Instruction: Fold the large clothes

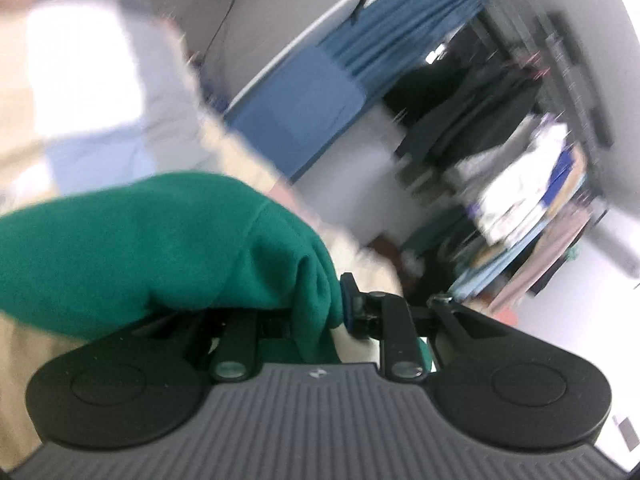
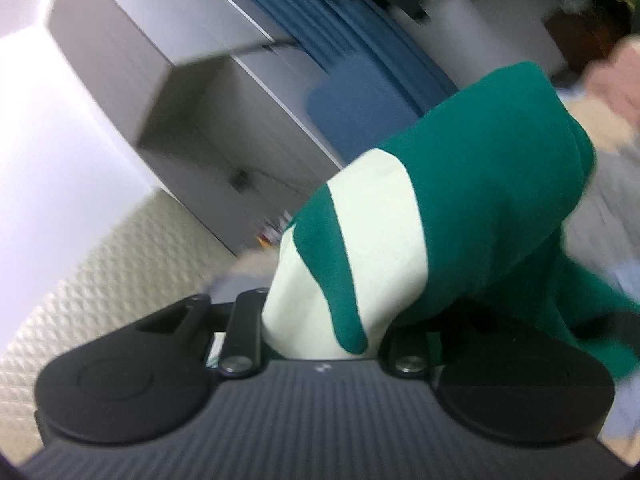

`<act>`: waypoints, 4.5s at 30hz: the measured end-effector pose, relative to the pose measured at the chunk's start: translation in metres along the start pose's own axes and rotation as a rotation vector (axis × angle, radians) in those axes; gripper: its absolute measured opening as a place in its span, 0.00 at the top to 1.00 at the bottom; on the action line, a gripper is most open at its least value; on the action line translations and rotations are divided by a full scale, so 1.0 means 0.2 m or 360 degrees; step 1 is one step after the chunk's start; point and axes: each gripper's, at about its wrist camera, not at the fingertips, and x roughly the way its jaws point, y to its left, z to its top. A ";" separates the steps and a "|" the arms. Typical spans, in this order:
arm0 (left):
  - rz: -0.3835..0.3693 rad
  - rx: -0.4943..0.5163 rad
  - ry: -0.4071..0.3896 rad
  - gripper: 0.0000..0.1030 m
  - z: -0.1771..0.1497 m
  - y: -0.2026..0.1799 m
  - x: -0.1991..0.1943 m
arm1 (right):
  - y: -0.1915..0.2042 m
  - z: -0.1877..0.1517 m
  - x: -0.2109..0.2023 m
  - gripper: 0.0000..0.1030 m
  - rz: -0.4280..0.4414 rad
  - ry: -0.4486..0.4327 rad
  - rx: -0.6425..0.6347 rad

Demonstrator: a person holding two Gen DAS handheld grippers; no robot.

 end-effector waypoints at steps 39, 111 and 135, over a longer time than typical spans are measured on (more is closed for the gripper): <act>0.0123 -0.0735 0.0042 0.37 -0.40 0.46 0.24 | -0.40 -0.25 0.23 0.34 -0.0135 0.0109 0.0399; -0.0297 -0.0014 0.0525 0.55 -1.36 -0.95 0.81 | -1.30 0.33 -1.24 0.66 -0.0299 -0.0391 0.0174; 0.0052 0.0677 0.0260 0.28 -1.02 -1.49 0.00 | -0.68 0.25 -1.68 0.47 -0.0764 -0.0406 -0.0030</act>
